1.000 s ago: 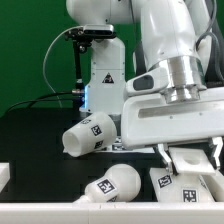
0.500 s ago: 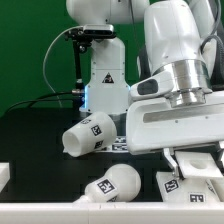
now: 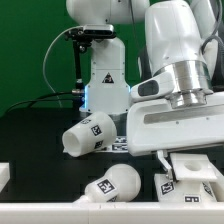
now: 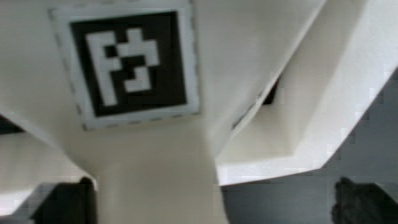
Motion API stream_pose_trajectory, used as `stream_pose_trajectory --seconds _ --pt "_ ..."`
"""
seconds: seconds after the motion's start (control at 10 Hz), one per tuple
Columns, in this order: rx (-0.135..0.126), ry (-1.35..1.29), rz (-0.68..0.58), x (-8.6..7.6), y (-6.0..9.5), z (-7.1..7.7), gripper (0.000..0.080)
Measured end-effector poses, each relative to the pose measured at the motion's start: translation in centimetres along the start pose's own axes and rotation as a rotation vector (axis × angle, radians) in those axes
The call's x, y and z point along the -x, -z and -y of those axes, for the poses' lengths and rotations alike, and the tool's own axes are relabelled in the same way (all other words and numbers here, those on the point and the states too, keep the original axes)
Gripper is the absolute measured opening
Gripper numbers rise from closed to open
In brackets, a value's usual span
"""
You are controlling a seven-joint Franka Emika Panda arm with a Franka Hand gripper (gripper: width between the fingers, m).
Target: Assemble lamp
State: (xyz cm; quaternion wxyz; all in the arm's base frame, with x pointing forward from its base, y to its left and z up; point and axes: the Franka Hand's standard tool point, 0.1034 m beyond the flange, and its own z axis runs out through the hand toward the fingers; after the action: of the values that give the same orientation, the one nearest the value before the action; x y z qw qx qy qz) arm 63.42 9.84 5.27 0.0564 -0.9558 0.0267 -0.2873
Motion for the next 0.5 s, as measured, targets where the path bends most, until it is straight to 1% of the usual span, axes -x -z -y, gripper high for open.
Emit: stream_pose_trajectory --seconds 0.1,0.5 --pt "0.000 0.000 0.000 0.03 -0.02 0.00 0.0691" --pt "0.000 0.000 0.002 0.09 -0.05 -0.02 0.0698"
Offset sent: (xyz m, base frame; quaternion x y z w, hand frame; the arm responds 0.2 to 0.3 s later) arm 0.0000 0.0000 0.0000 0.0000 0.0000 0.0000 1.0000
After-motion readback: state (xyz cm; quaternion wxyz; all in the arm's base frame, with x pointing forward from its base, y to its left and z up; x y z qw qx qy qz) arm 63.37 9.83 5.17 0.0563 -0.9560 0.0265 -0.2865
